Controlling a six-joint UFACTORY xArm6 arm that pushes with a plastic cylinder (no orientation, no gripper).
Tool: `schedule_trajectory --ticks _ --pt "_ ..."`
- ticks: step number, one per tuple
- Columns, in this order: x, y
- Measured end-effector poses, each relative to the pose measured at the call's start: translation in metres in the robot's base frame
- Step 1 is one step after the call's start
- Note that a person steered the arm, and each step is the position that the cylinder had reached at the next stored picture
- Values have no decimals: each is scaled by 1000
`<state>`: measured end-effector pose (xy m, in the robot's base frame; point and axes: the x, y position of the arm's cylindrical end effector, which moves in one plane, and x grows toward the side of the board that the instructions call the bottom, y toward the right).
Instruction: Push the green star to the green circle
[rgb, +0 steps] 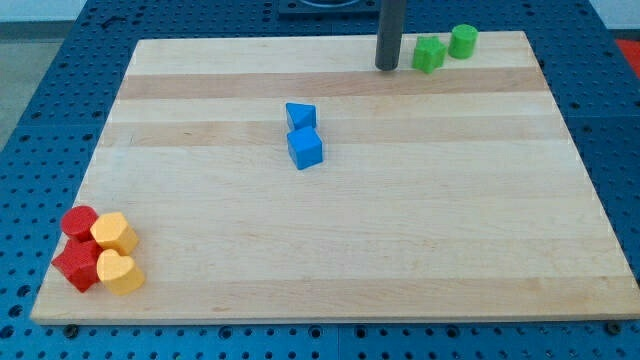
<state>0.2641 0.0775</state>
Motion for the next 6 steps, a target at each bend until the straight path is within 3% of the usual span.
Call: schedule_trajectory --ticks 6 --pt "-15 51"
